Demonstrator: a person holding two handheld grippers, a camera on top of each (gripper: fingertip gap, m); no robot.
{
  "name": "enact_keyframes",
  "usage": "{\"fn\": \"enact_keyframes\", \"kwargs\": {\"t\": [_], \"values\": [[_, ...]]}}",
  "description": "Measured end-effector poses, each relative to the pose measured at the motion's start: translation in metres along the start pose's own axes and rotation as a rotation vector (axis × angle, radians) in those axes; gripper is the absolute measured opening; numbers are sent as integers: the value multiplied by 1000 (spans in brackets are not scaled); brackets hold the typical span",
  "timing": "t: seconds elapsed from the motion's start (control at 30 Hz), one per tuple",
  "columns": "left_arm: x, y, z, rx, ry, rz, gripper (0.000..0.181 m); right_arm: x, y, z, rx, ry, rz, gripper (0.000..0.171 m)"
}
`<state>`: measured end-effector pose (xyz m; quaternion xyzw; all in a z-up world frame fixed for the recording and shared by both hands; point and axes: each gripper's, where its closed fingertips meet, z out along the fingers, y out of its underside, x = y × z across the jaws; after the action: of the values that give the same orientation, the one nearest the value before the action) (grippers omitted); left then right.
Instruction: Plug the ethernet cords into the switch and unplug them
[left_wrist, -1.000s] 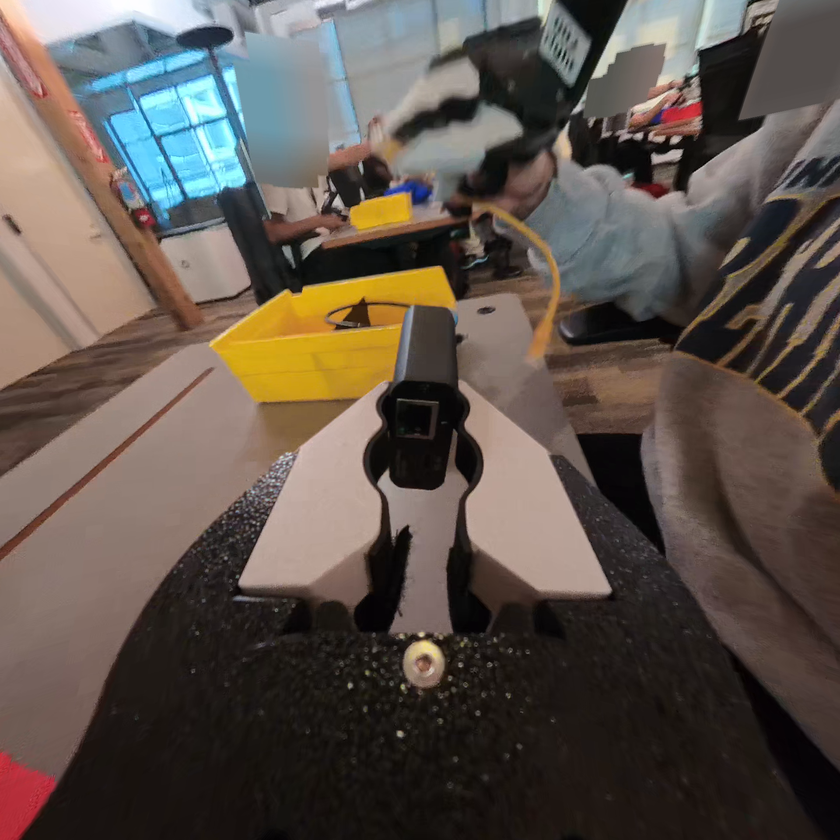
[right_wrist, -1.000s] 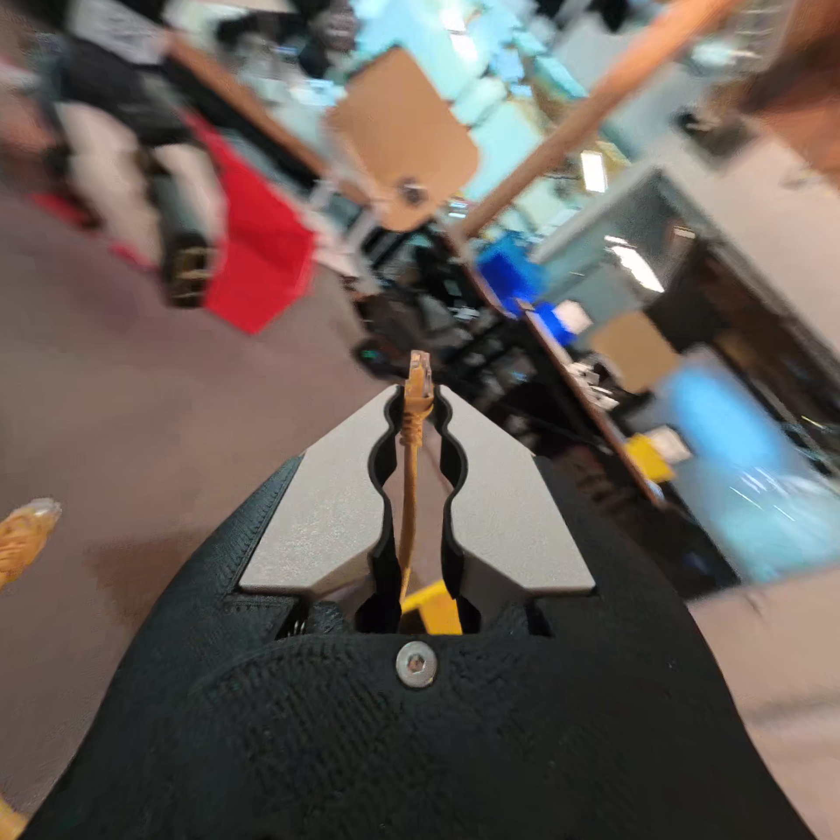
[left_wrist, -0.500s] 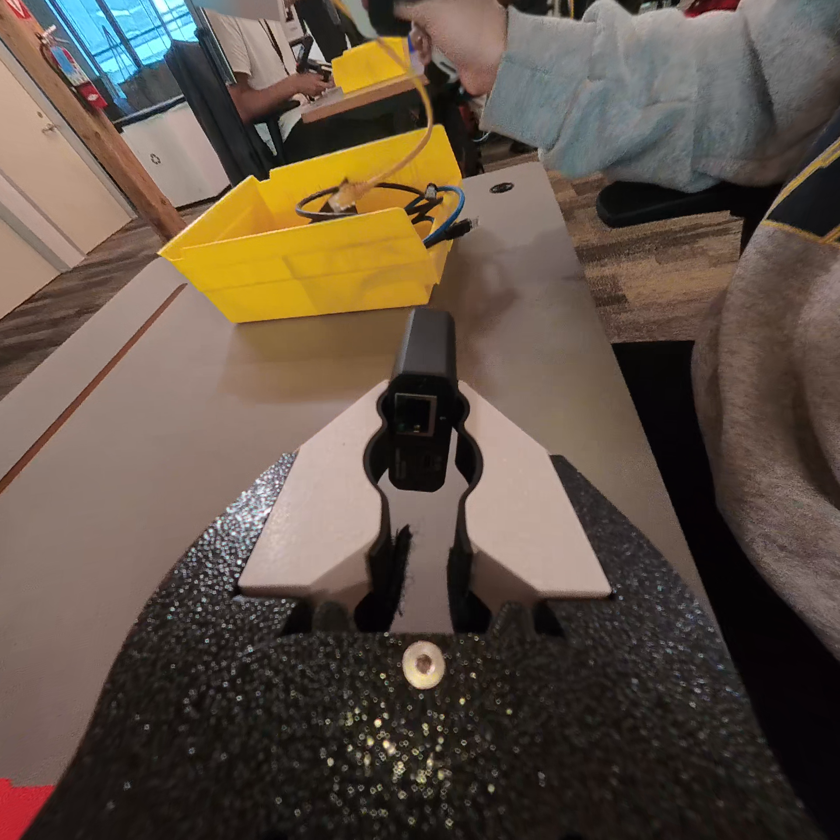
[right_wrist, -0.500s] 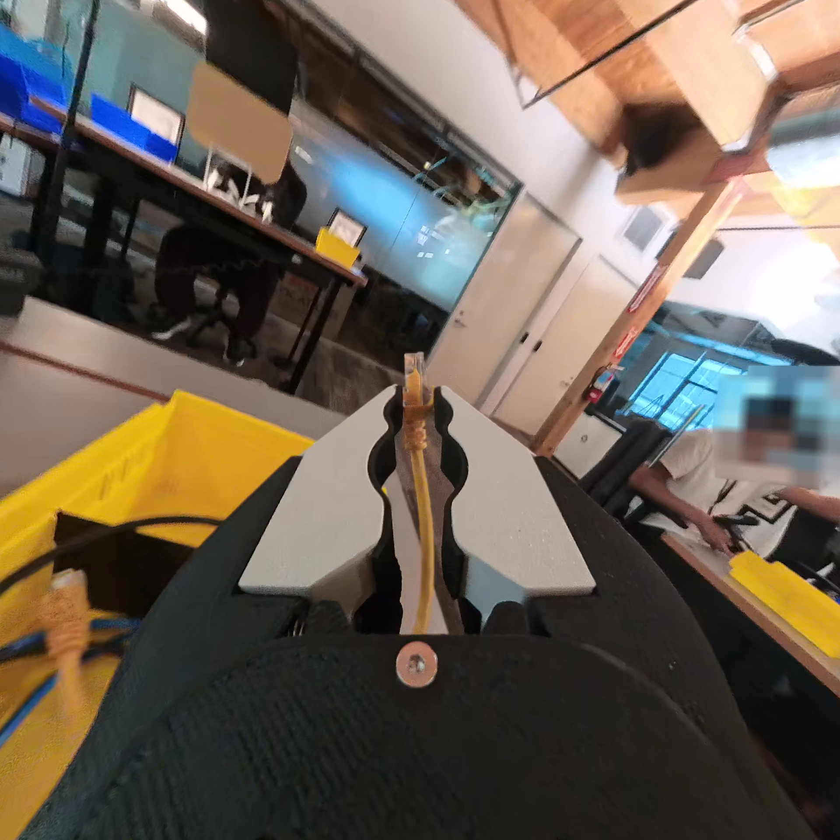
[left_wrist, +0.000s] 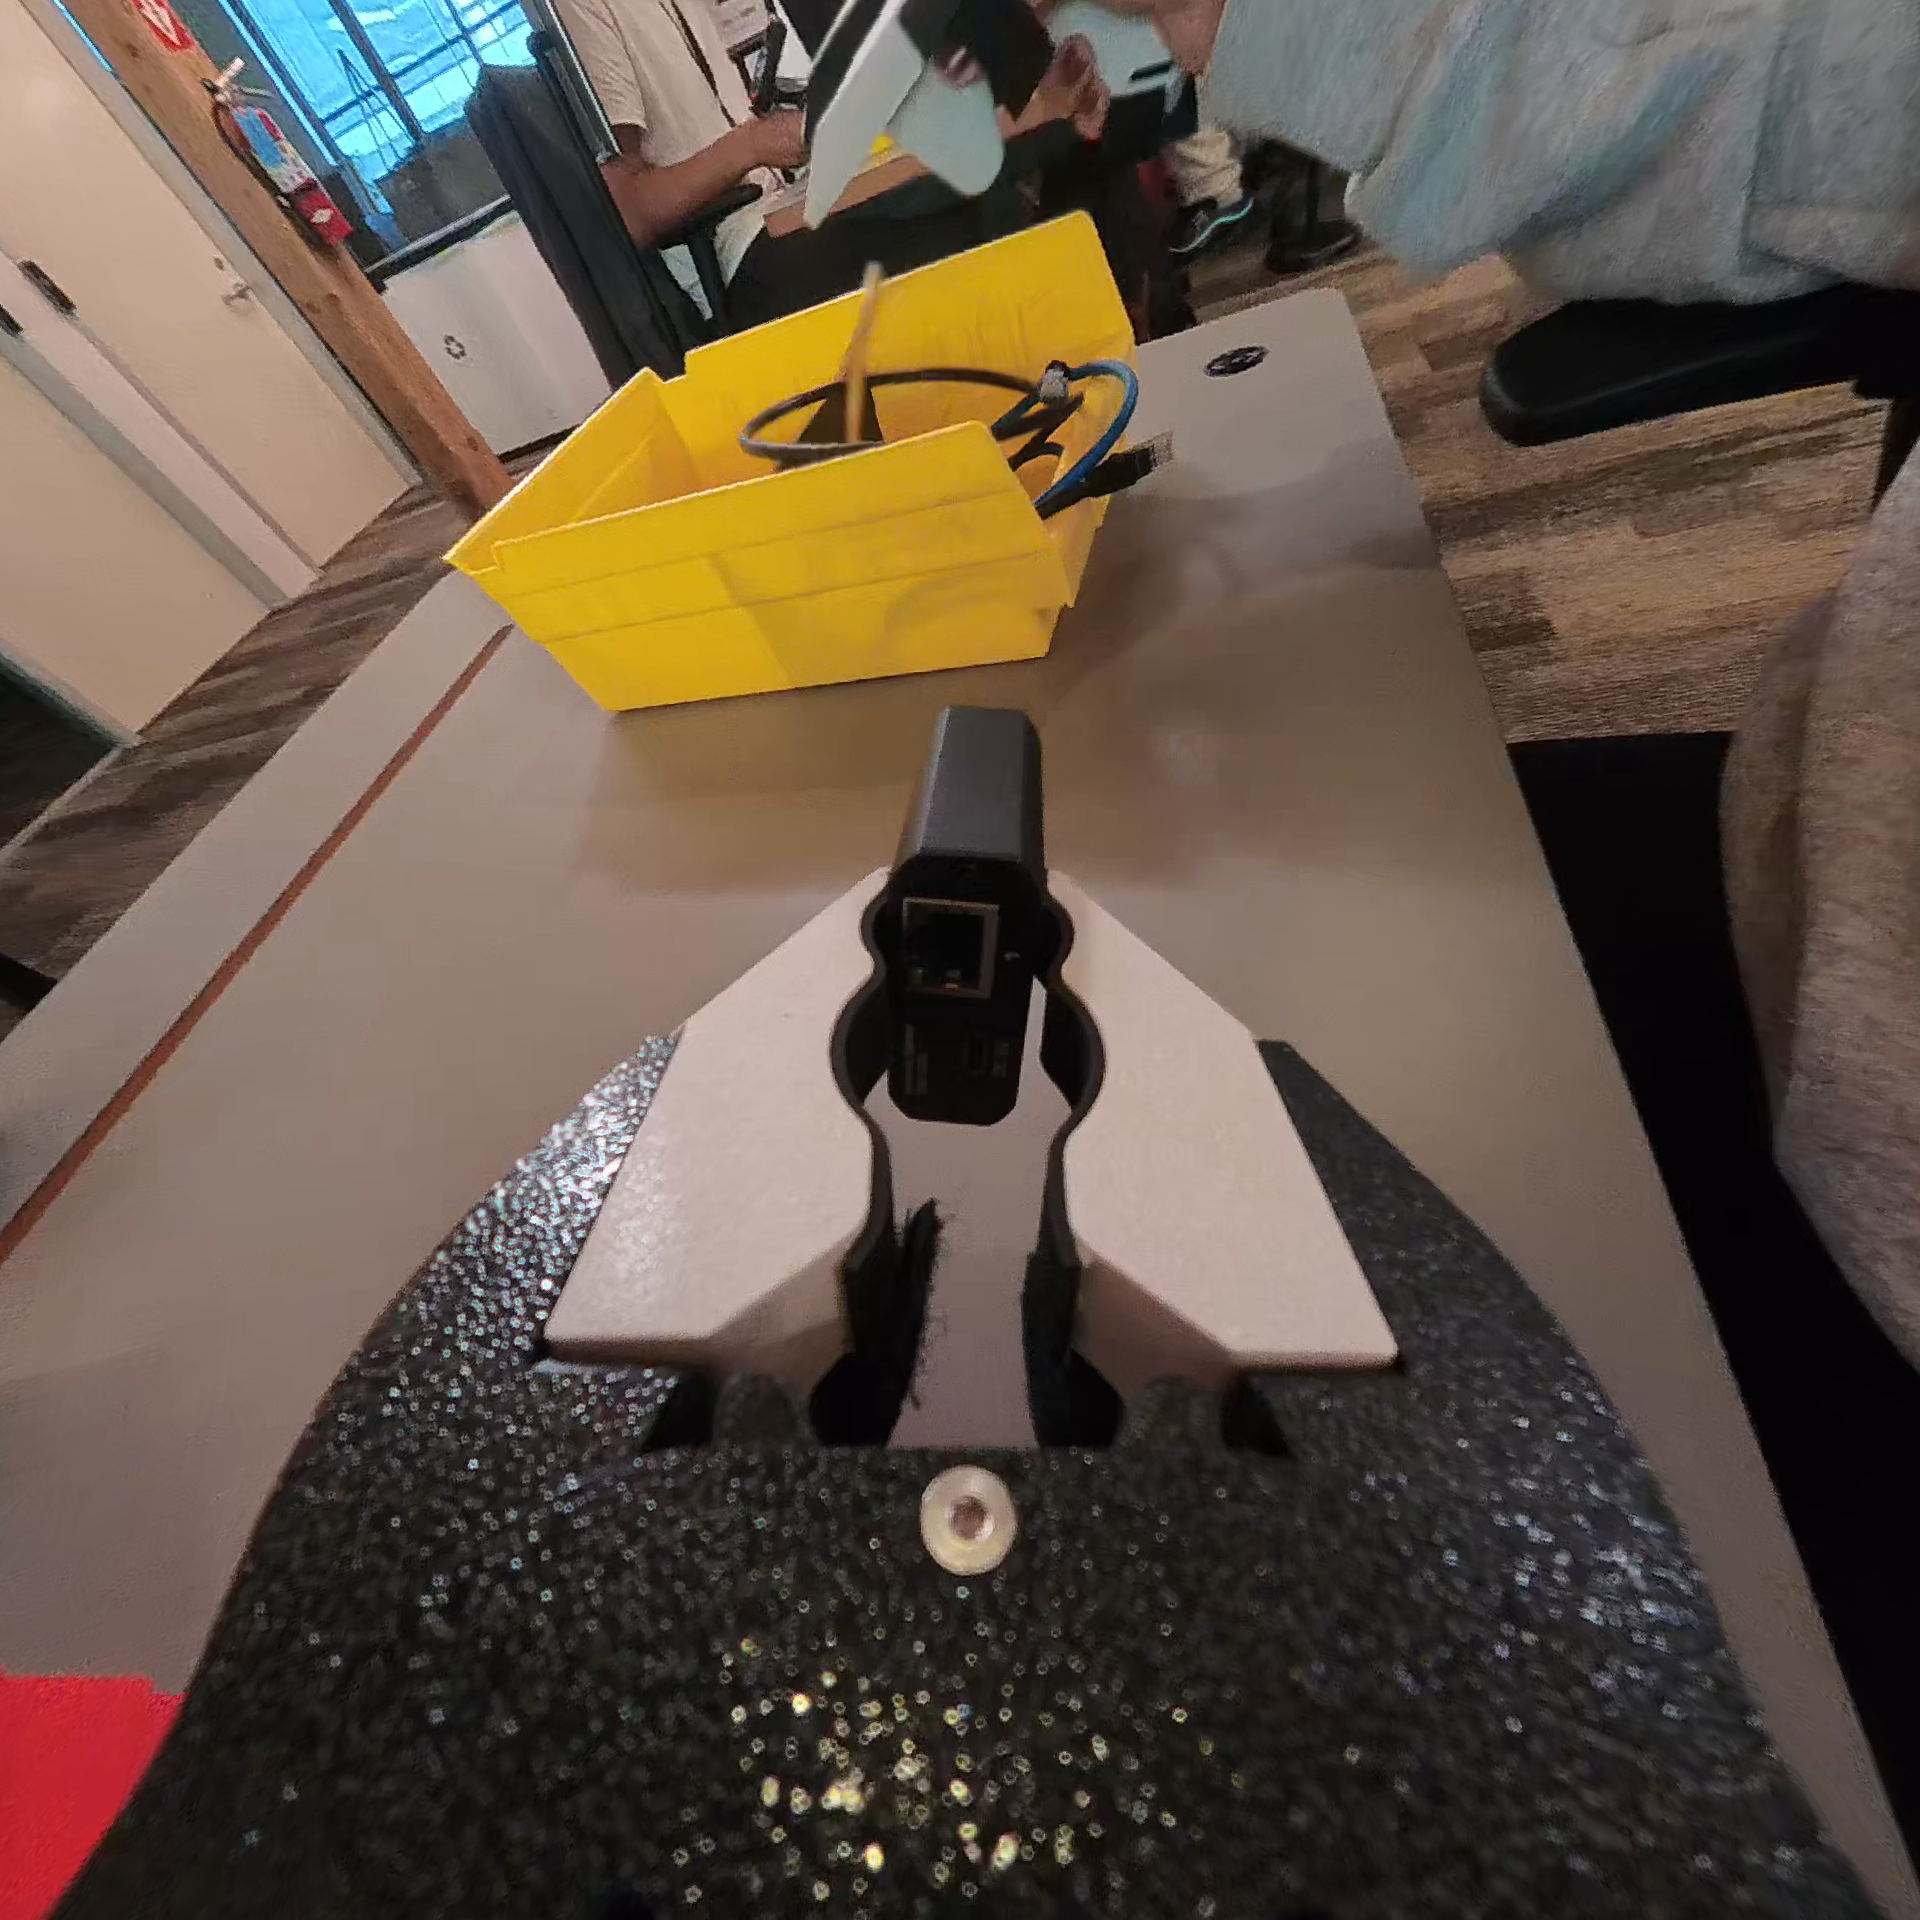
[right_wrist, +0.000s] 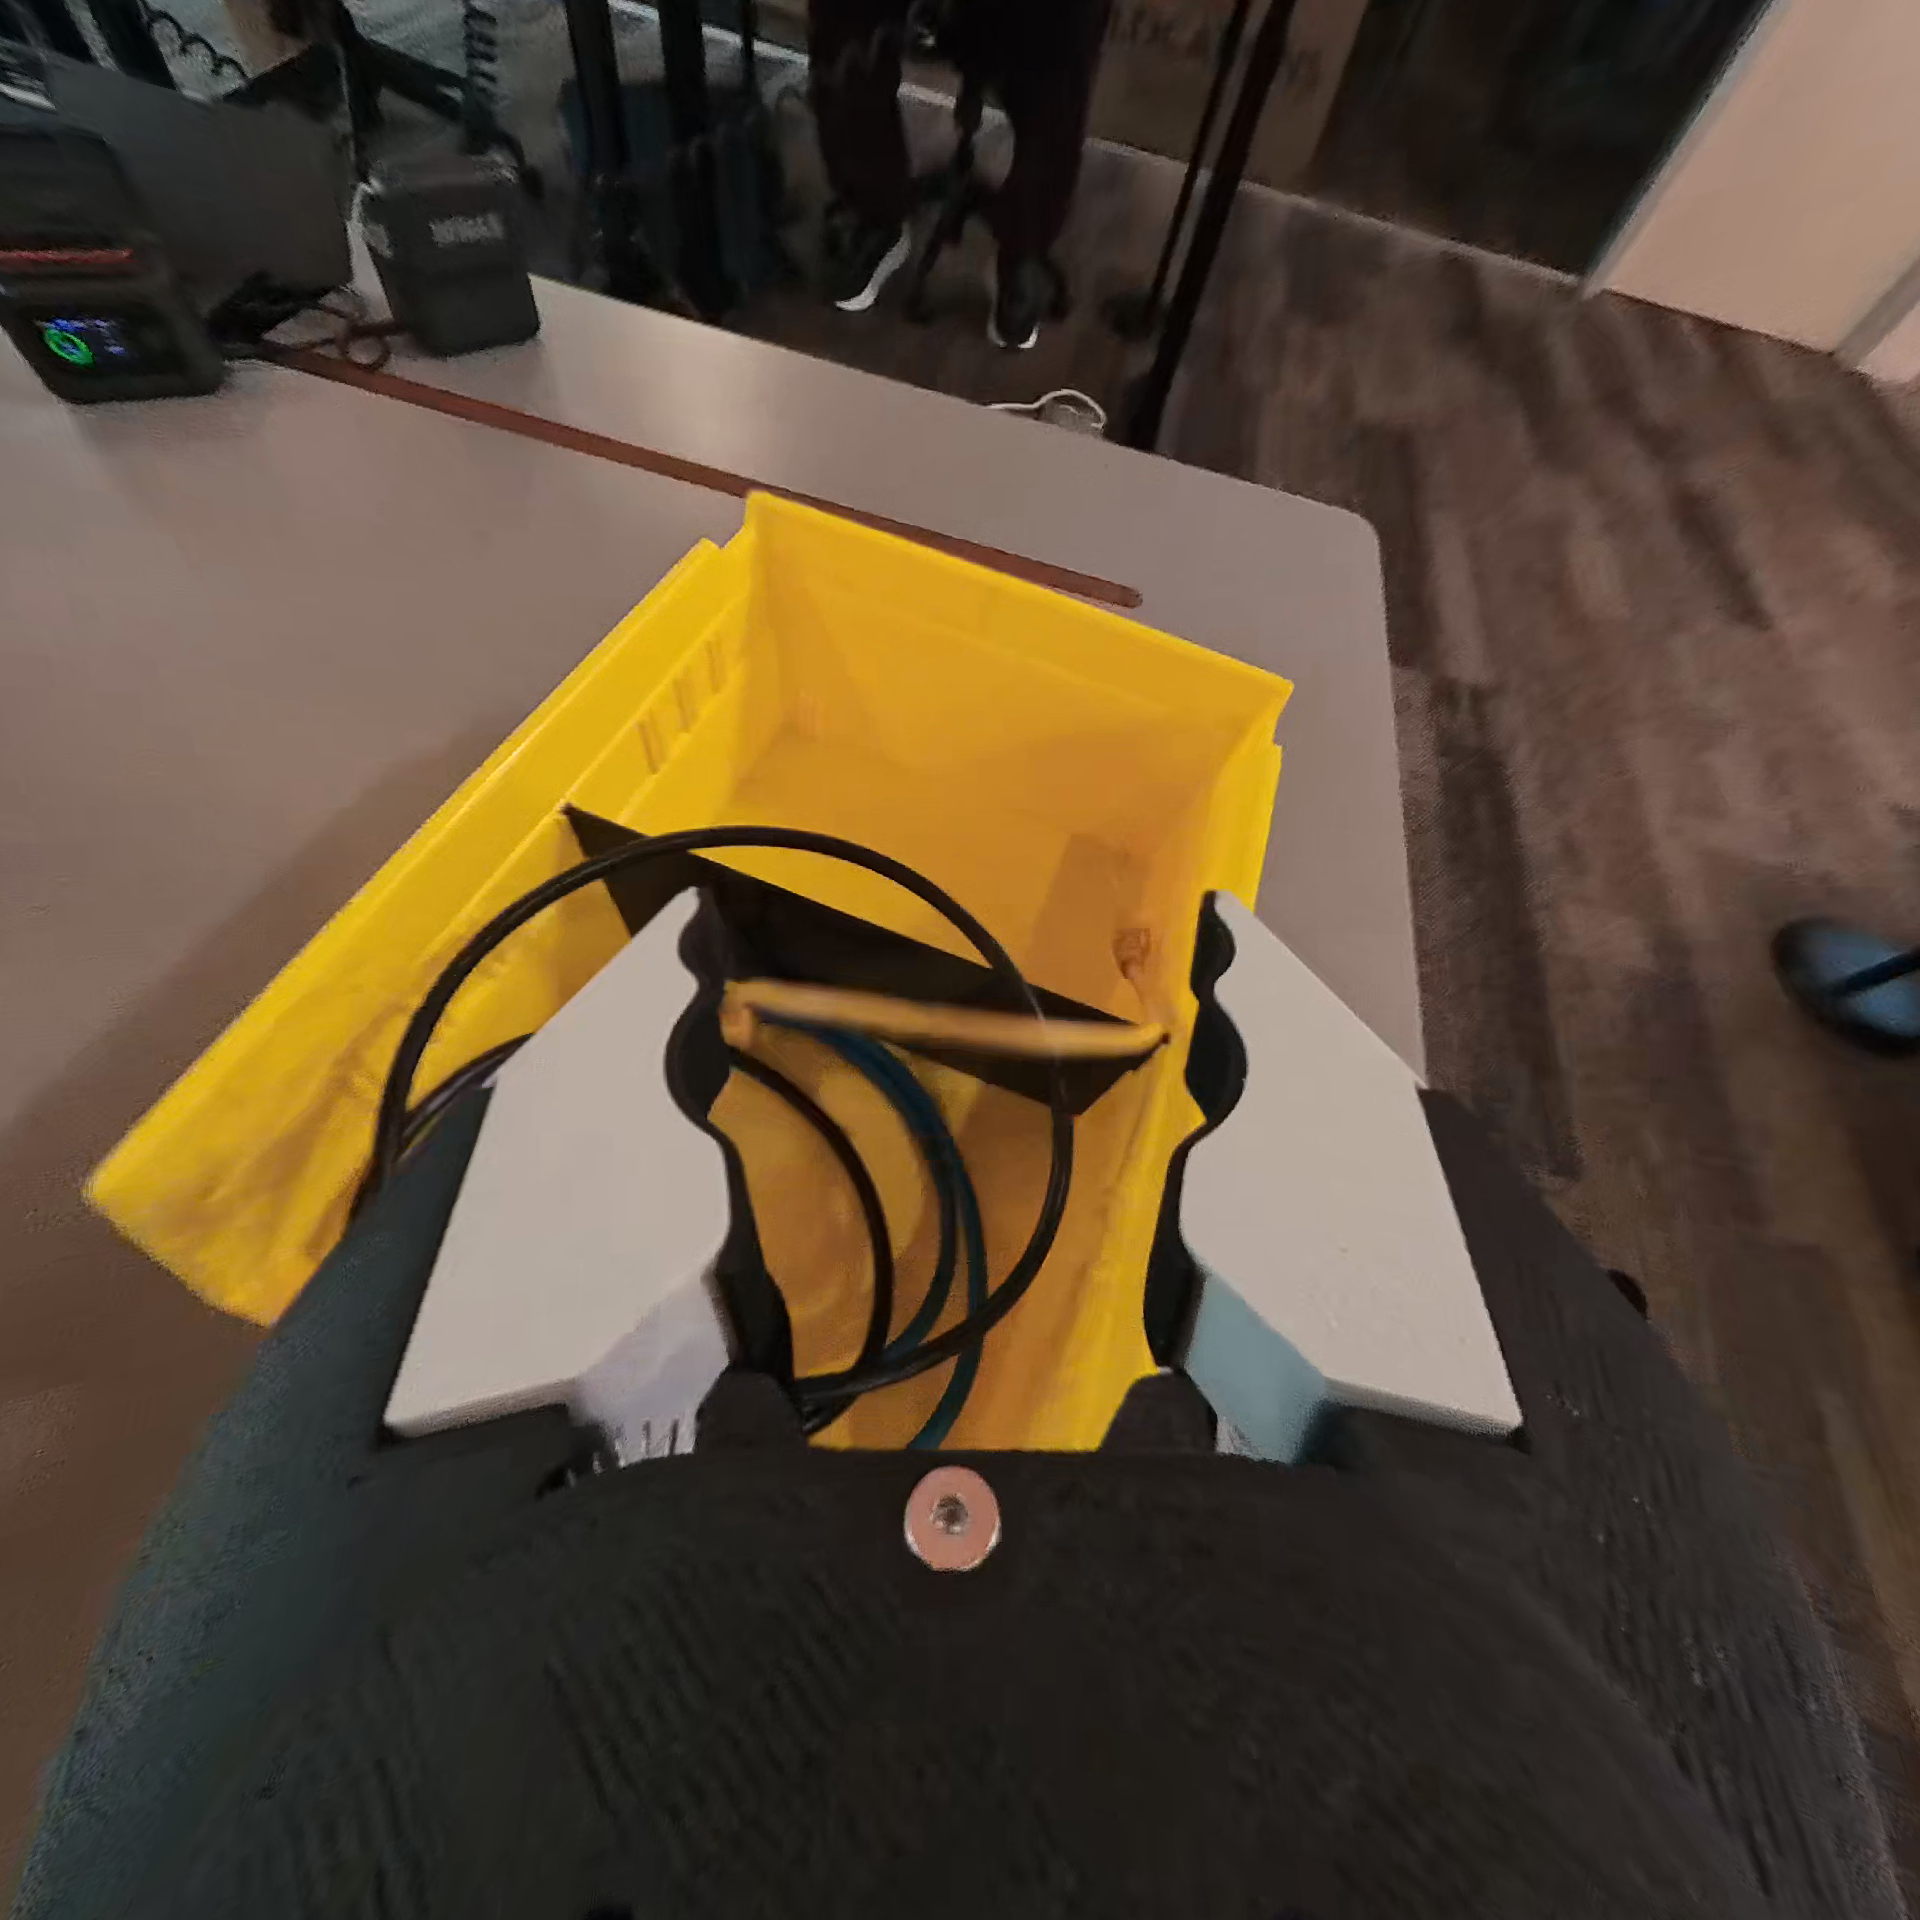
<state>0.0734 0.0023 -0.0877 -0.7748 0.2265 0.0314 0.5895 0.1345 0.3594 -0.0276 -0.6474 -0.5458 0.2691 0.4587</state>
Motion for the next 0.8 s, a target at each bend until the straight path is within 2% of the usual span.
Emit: {"fn": "enact_keyframes", "kwargs": {"t": [0.1, 0.23, 0.33, 0.63, 0.8], "values": [[-4, -2, 1, -11, -46, 49, 22, -19, -21, -12, 79, -98, 42, 93], [-4, -13, 3, -4, -106, 142, 22, -82, -56, -33, 195, -402, 108, 93], [-4, -28, 3, 20, -164, 233, 22, -137, -68, -49, 207, -636, 104, 92], [9, -76, 1, 105, -325, 512, 21, -289, -39, -92, 81, -1158, -114, 87], [27, -95, 2, 150, -364, 671, 21, -343, -19, -117, 35, -1395, -135, 87]]}}
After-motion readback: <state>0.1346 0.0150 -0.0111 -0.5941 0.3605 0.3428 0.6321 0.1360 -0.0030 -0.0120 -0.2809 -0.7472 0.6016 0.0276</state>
